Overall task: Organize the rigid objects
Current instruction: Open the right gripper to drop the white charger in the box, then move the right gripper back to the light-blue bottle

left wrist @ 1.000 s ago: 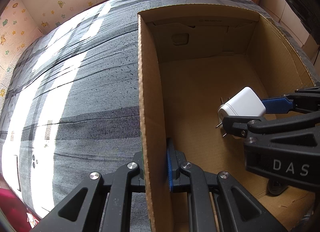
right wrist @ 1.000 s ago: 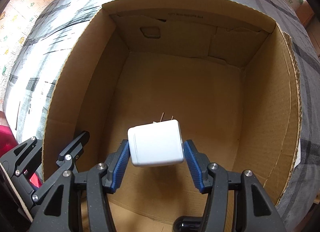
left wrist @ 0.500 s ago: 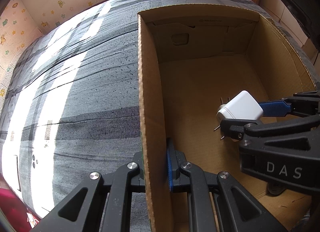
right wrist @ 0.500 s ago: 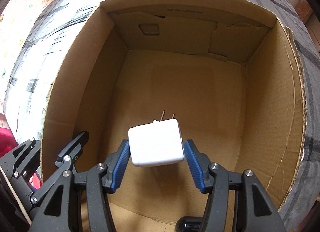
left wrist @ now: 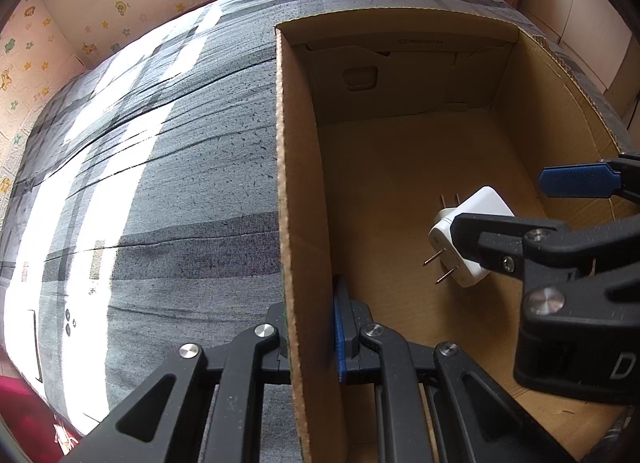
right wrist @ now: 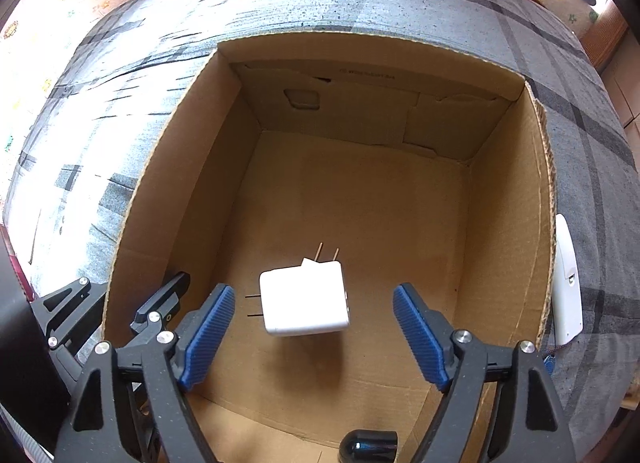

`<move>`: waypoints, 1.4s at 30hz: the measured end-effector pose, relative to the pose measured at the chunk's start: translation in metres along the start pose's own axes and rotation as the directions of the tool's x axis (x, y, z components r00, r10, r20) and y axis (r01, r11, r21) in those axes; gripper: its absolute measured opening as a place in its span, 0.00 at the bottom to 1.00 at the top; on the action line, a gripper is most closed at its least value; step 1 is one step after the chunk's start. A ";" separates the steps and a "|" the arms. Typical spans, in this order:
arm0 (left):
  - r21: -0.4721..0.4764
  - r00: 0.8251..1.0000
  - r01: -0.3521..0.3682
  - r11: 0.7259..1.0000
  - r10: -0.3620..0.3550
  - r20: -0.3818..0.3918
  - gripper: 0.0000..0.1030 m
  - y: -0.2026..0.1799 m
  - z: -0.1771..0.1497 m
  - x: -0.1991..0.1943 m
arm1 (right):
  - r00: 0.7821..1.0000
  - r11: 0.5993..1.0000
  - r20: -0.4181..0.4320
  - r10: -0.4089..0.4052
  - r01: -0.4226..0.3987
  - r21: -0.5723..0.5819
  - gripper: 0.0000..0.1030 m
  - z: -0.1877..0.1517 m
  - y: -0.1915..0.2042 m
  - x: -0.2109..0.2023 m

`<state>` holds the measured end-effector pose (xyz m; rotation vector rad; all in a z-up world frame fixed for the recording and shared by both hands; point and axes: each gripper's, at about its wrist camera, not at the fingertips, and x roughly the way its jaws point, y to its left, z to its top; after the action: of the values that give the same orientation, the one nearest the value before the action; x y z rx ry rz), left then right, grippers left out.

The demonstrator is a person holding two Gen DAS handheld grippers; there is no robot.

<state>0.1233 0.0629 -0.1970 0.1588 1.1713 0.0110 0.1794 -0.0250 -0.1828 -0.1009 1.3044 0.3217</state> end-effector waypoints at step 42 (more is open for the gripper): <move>-0.004 1.000 0.000 1.000 0.000 0.001 0.12 0.000 0.001 0.001 | 0.978 0.983 0.177 -0.114 0.086 0.160 0.99 -0.036 -0.105 -0.093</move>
<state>0.1246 0.0625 -0.1972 0.1553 1.1700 0.0128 0.1553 -0.1498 -0.1149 -0.0073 1.1299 0.1407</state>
